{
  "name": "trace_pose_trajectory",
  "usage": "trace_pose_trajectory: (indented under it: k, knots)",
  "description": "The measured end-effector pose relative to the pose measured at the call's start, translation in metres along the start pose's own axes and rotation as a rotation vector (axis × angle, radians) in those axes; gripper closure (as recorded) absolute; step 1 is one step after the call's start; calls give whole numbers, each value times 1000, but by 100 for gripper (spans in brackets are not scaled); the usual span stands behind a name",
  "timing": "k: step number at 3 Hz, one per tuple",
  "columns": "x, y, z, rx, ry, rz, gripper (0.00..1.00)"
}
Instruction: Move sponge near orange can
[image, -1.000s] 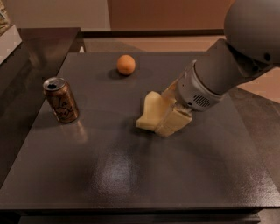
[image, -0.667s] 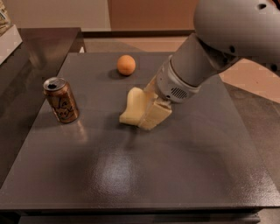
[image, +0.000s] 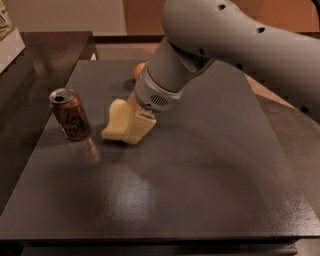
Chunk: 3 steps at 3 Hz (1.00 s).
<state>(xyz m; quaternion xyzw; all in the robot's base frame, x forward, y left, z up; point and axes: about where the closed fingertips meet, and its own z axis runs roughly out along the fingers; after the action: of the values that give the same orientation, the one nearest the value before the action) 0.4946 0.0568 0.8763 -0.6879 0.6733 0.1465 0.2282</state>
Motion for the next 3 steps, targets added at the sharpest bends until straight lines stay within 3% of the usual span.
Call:
trace_pose_trajectory:
  k: [2,3]
  knots:
    - [-27,-1,40,-48,12,-41,59]
    - [-23,-2,50,-50,23,-25,36]
